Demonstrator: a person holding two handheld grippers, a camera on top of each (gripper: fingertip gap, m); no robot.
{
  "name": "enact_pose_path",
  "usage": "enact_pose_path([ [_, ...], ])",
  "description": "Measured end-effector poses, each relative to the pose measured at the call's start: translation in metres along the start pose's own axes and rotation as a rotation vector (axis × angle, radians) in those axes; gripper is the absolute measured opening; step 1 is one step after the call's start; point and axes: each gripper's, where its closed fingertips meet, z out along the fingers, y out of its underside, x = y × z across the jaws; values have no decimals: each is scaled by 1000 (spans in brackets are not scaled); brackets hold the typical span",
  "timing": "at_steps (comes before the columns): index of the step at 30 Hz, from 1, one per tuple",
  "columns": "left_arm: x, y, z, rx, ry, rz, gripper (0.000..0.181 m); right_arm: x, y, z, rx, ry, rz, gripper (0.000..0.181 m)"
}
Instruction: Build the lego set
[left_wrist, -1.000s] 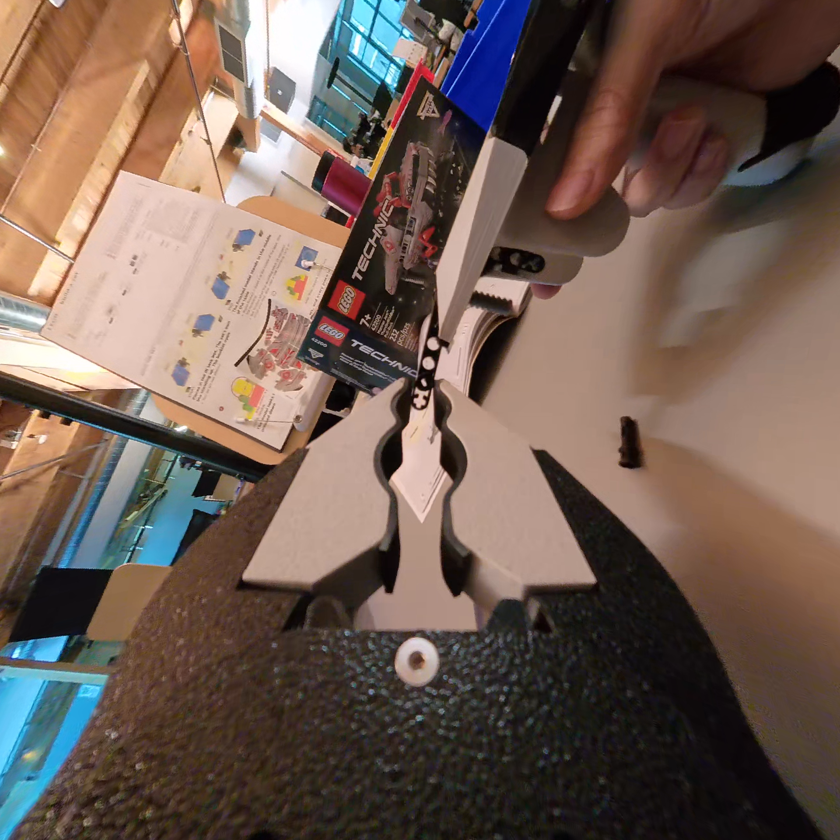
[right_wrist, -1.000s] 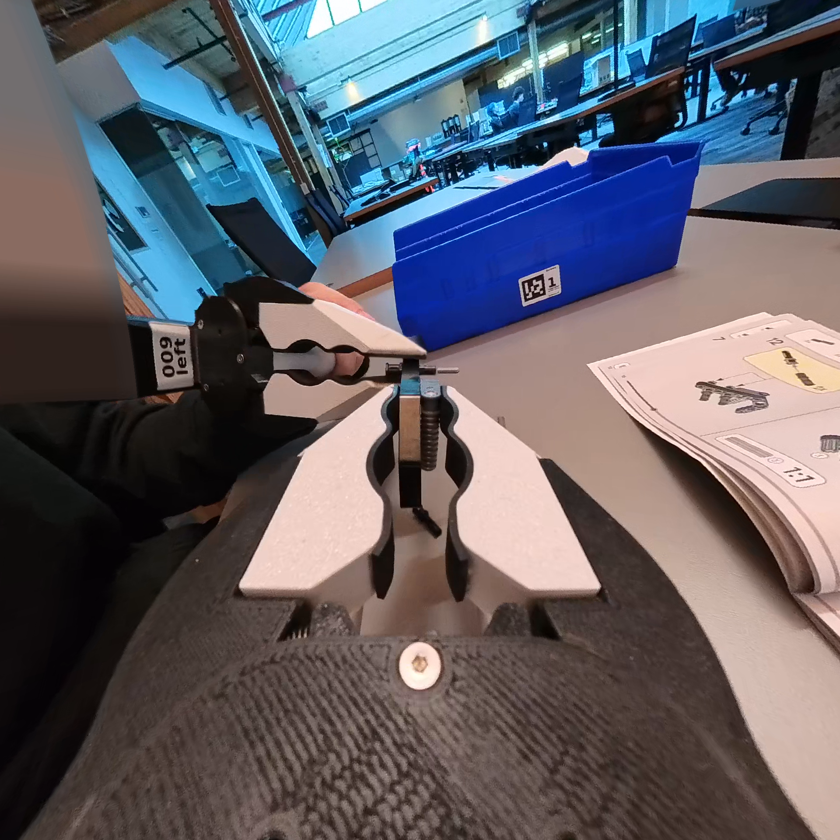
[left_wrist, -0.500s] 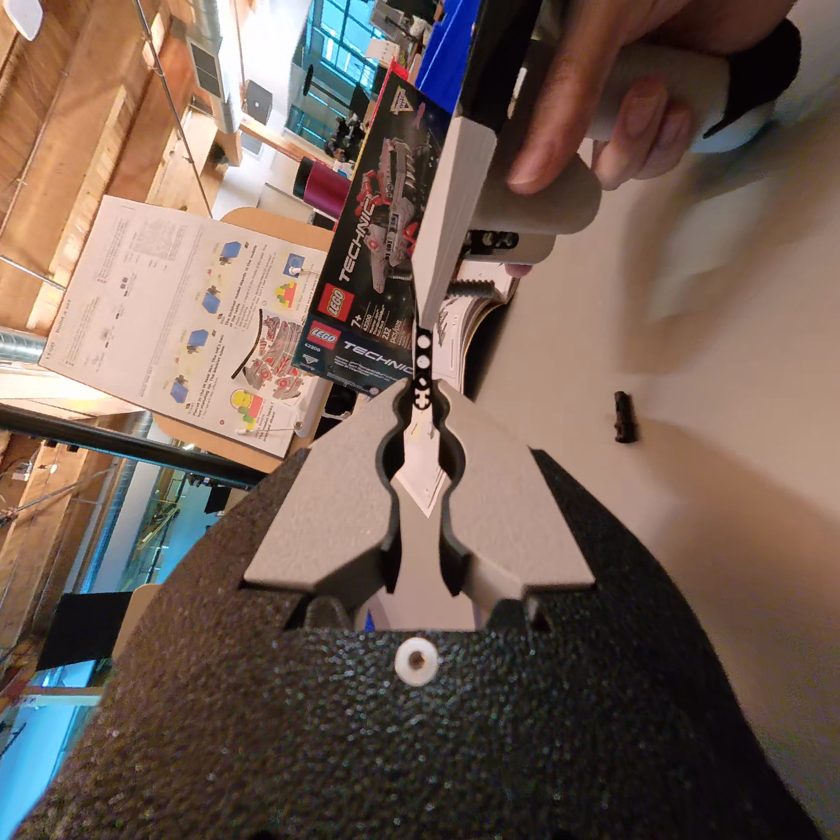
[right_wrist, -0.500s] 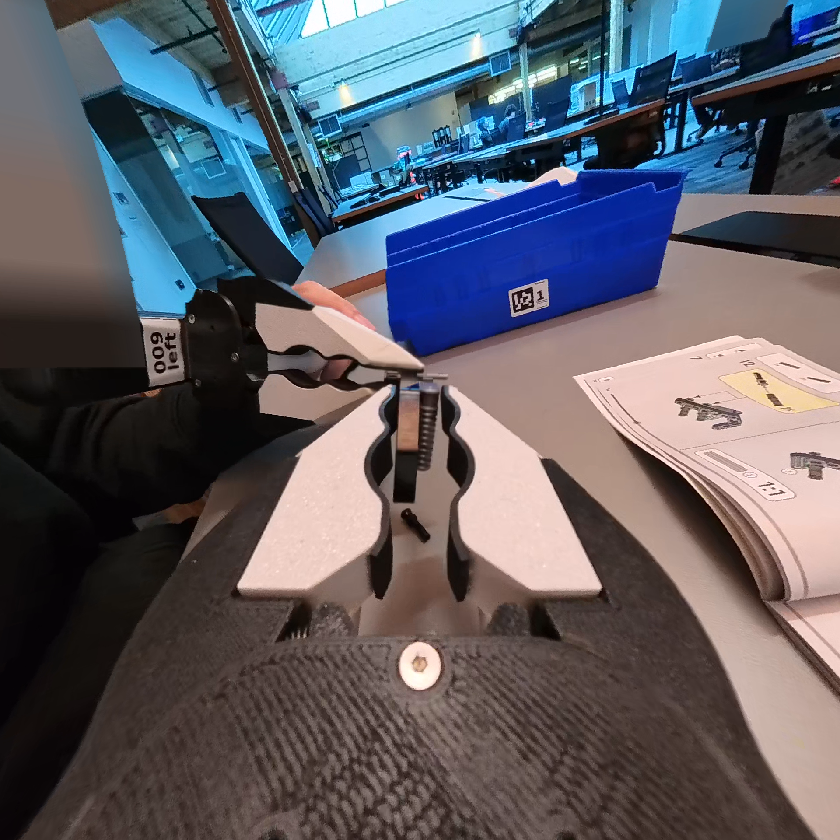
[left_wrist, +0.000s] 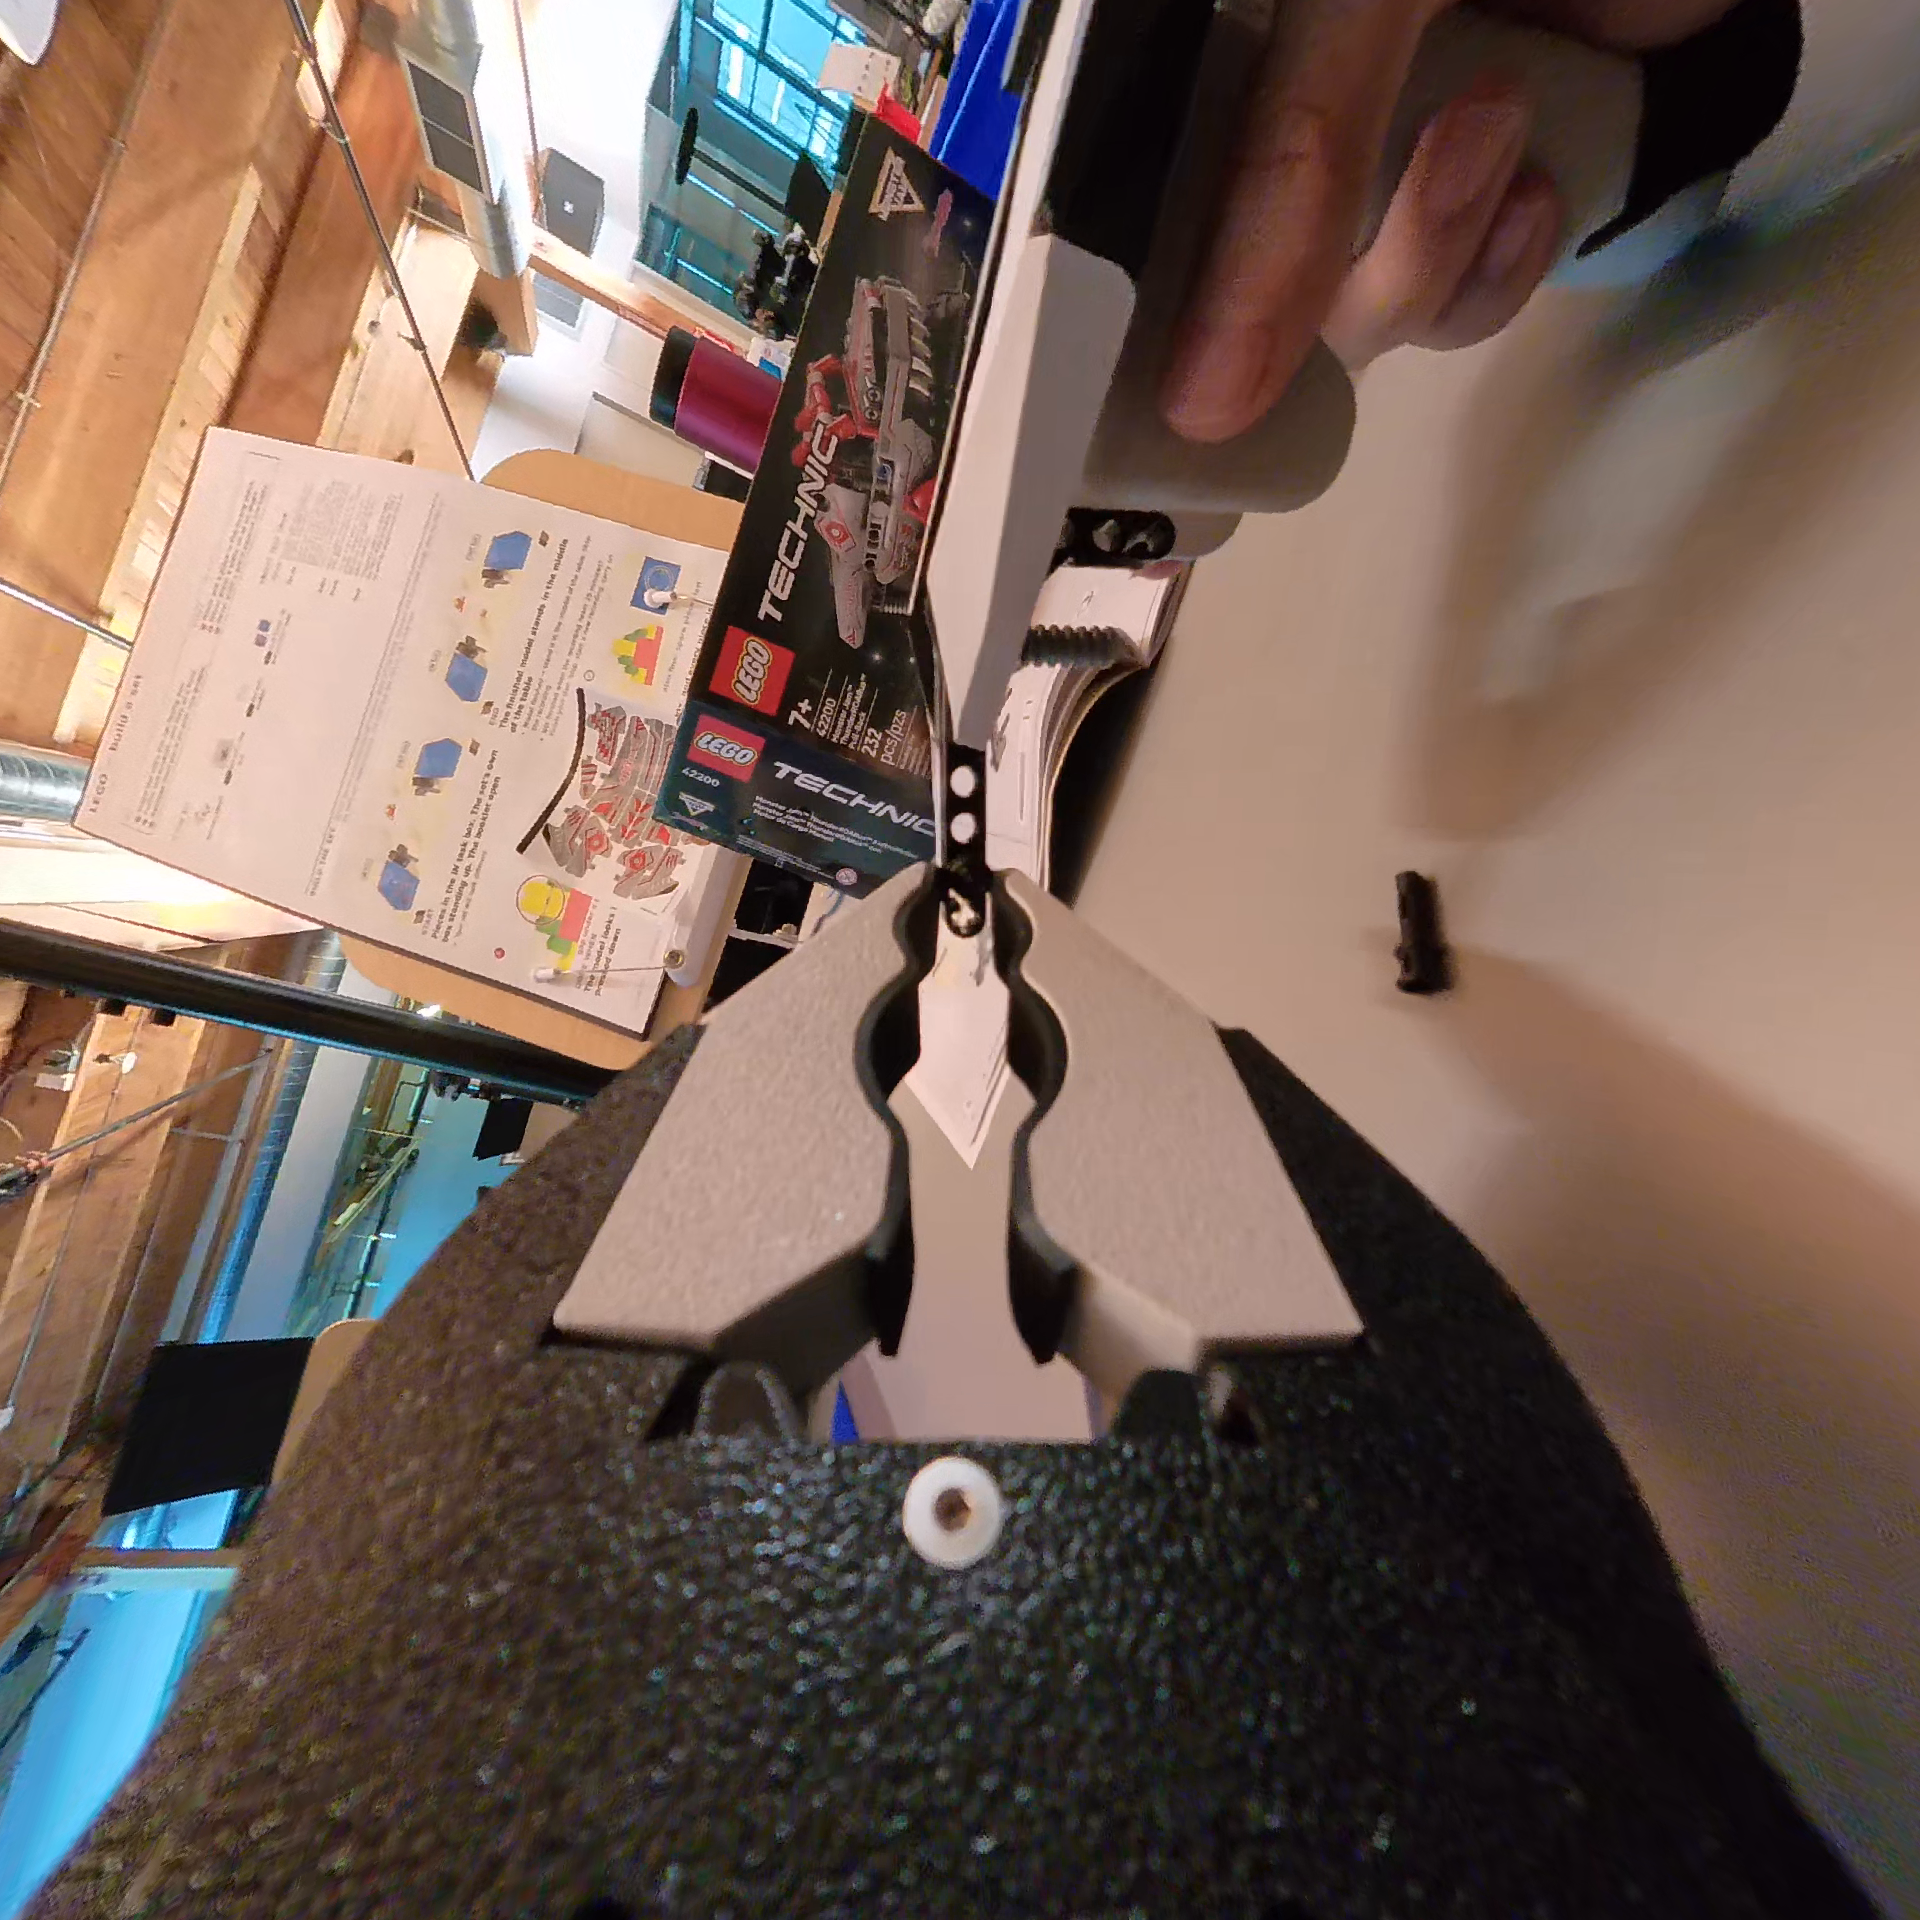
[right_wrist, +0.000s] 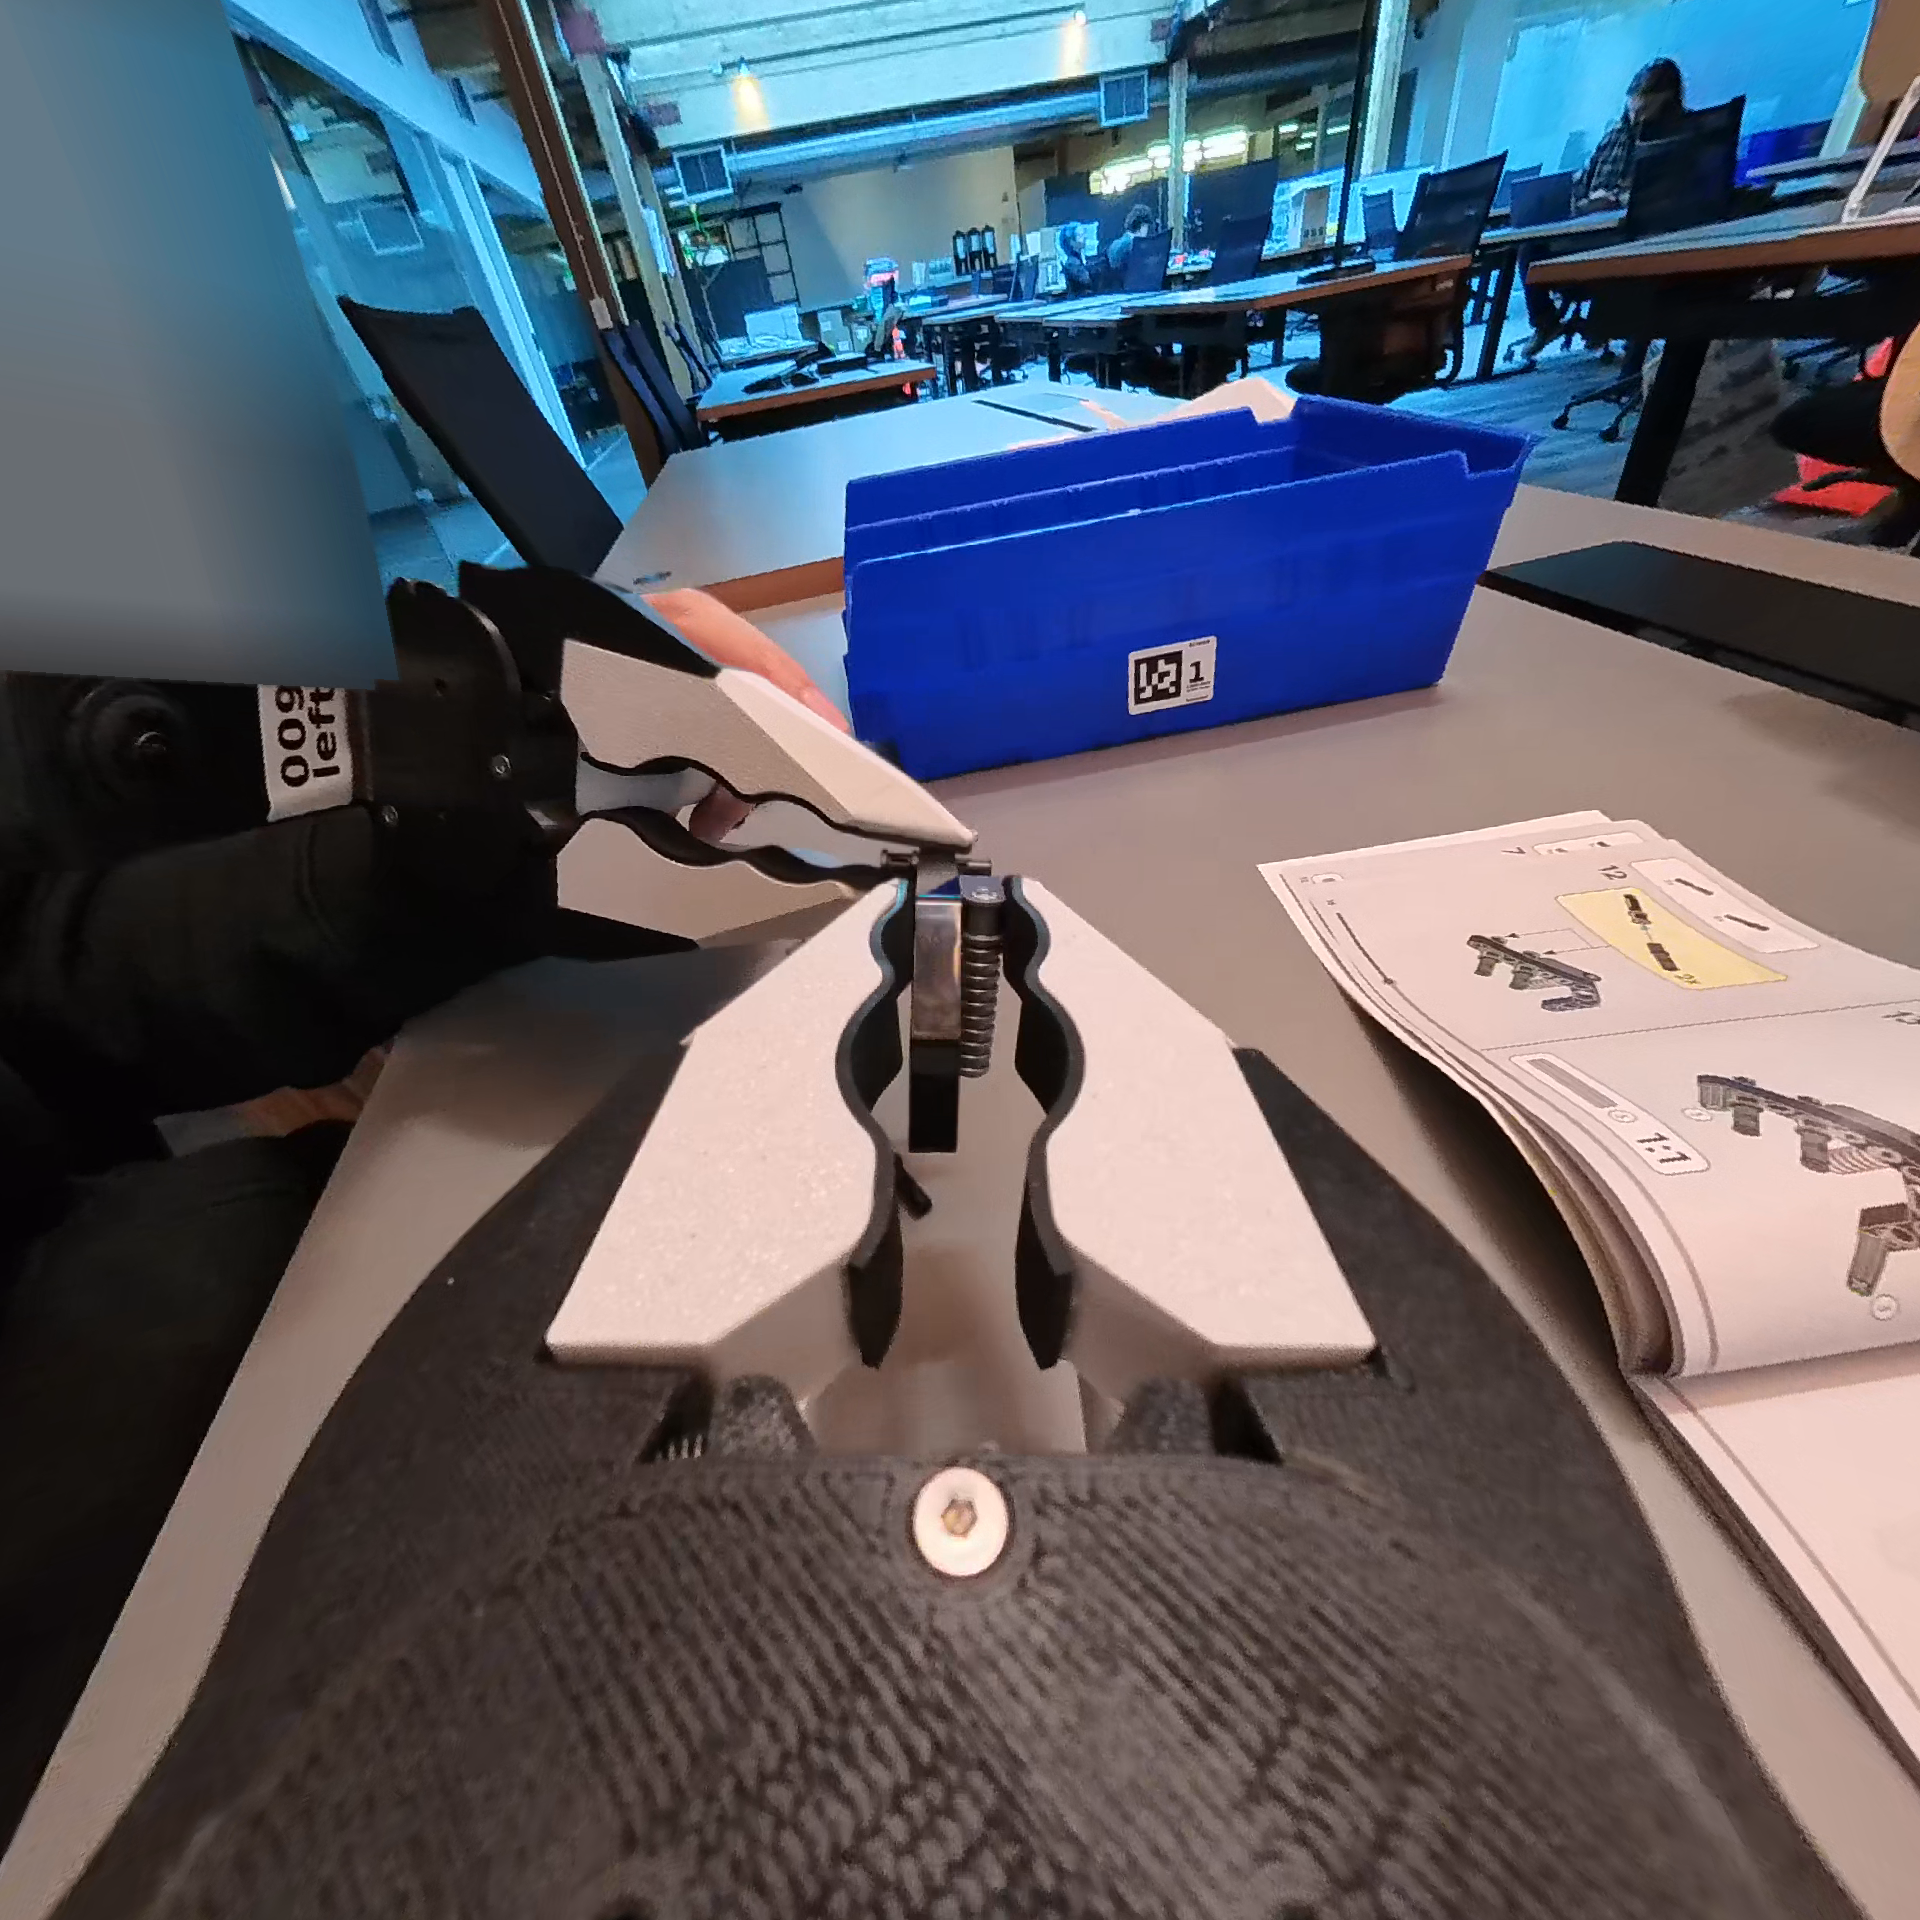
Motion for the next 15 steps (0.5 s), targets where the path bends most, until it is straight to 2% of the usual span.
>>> enact_pose_path([
  [5, -2, -4, -1, 47, 16, -123, 14, 4, -3, -2, 8, 32, -5, 14],
  [7, -3, -6, -4, 72, 48, -184, 20, 8, -5, -4, 22, 45, 15, 14],
  [9, -1, -6, -6, 80, 108, -272, 17, 19, -6, -10, 23, 106, -1, 14],
  [11, 12, -5, -8, 66, 260, -408, 17, 30, -8, -16, 21, 182, -45, 14],
  [14, 53, -4, -18, -19, 625, -618, 26, 37, -7, -19, 14, 223, -67, 14],
  [15, 65, -1, -21, -60, 702, -658, 29, 38, -7, -19, 11, 229, -74, 14],
])
